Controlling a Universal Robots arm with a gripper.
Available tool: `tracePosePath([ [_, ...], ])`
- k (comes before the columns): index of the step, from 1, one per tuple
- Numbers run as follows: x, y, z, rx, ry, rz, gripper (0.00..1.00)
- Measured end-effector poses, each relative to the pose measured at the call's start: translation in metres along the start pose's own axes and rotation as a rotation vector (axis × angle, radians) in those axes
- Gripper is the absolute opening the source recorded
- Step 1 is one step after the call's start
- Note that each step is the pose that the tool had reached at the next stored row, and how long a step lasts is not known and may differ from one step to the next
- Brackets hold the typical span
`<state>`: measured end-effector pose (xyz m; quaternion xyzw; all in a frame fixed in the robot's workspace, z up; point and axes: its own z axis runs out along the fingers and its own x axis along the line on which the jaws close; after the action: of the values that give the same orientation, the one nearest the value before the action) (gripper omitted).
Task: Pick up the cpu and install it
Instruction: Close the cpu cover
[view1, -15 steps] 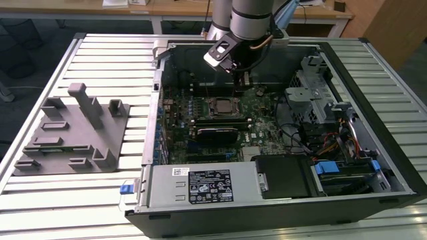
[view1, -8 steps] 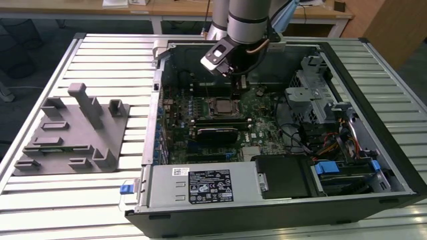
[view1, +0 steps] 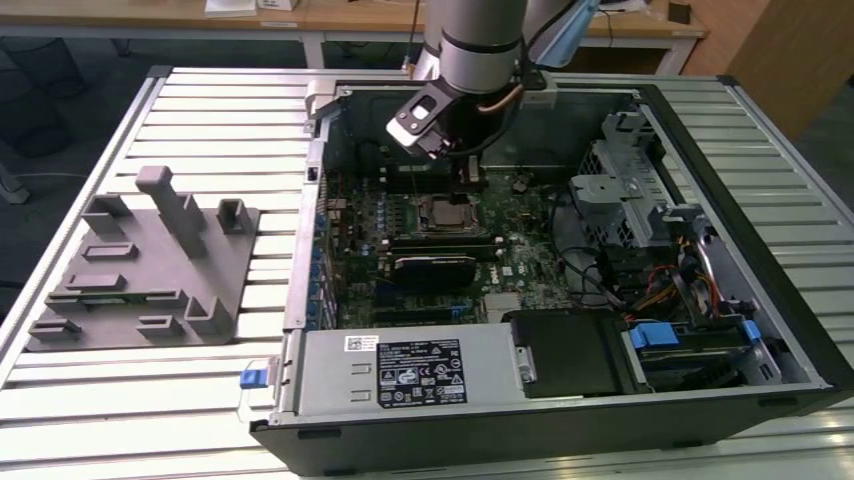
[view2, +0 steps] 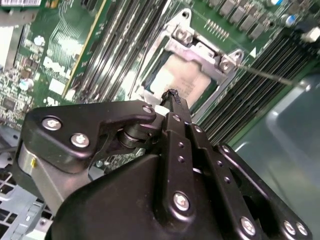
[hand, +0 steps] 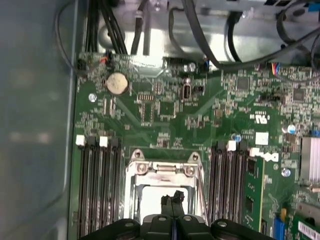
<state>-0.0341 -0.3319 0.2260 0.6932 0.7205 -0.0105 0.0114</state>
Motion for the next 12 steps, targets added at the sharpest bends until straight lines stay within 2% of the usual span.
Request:
tracePosePath([
  [3,-0.0004,-0.0047,0.0010,0.0000,0.0000,0.001,0.11],
  [9,-0.0004,-0.0051,0.0010,0.0001,-0.0007,0.000,0.11],
  [12,-0.0004,-0.0051,0.0010,-0.0007,-0.0016,-0.026,0.11],
])
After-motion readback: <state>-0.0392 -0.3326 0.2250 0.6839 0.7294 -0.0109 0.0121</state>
